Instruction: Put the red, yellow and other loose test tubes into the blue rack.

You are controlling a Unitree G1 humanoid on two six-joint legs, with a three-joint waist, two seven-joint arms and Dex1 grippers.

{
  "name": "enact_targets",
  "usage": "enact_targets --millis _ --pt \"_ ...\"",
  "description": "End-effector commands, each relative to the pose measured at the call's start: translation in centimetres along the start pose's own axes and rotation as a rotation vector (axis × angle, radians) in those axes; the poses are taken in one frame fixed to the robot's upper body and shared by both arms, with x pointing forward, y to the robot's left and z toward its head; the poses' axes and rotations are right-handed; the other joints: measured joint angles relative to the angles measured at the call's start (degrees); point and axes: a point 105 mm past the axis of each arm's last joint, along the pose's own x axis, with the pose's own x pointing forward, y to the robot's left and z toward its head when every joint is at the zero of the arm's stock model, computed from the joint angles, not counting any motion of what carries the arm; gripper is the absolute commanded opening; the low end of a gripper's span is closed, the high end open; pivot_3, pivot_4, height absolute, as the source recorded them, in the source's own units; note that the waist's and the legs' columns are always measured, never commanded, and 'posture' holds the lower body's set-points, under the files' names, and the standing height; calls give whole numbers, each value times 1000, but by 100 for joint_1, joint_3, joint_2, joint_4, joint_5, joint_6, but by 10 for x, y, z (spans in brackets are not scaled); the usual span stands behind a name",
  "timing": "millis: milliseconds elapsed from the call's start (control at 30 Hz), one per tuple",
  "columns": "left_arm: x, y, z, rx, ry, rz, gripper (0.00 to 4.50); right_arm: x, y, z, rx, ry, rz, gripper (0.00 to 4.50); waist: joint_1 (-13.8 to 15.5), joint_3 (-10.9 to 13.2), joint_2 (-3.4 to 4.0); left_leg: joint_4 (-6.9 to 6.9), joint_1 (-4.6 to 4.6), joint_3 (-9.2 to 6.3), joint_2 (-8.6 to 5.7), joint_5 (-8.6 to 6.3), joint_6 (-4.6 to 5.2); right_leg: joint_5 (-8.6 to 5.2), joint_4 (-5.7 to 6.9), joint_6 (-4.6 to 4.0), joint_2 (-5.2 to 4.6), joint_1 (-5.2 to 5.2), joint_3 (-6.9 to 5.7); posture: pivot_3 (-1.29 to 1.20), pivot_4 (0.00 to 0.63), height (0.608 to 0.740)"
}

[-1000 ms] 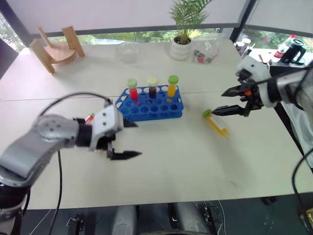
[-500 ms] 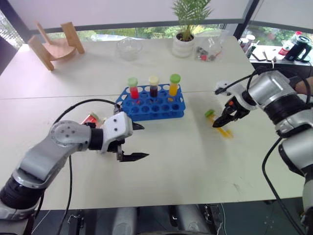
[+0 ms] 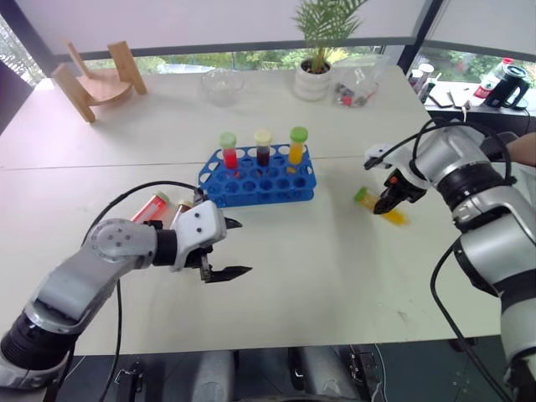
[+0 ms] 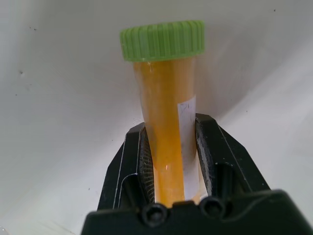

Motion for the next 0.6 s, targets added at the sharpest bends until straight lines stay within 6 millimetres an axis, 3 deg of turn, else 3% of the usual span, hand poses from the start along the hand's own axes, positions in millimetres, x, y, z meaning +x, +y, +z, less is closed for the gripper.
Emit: enact_targets --millis 33,167,300,400,533,600 --pt "-19 11 3 12 -11 25 4500 -31 25 47 -200 -359 66 808 -24 1 1 0 0 0 0 -1 1 0 2 0 0 -1 0 0 150 740" --pt "-42 27 7 -56 -49 45 4500 -75 71 98 -377 -986 -51 808 -133 2 3 -8 2 -9 7 -3 7 -2 15 -3 10 -7 -1 0 150 740" --pt "-56 44 -3 -103 -27 104 4500 -89 82 113 -154 -1360 -278 808 -150 2 4 -7 3 -12 8 2 -3 -2 27 -4 10 -9 -1 0 150 740" --pt "-65 61 0 -162 -65 163 4500 -70 100 113 -33 -1477 -363 808 -80 -4 -6 -6 -1 -18 2 7 -13 -2 27 -3 1 -7 -8 0 150 740" --pt "-66 67 2 -184 -79 170 4500 -54 102 118 101 -1513 -420 808 -103 -3 -4 -2 -2 -11 -5 14 -25 4 28 6 -5 -7 -3 0 150 740" --pt "-62 67 -1 -166 -48 158 4500 -37 97 117 127 -1486 -437 808 -131 -4 -6 -2 0 -11 -7 16 -28 6 28 8 -5 -6 -1 0 150 740"
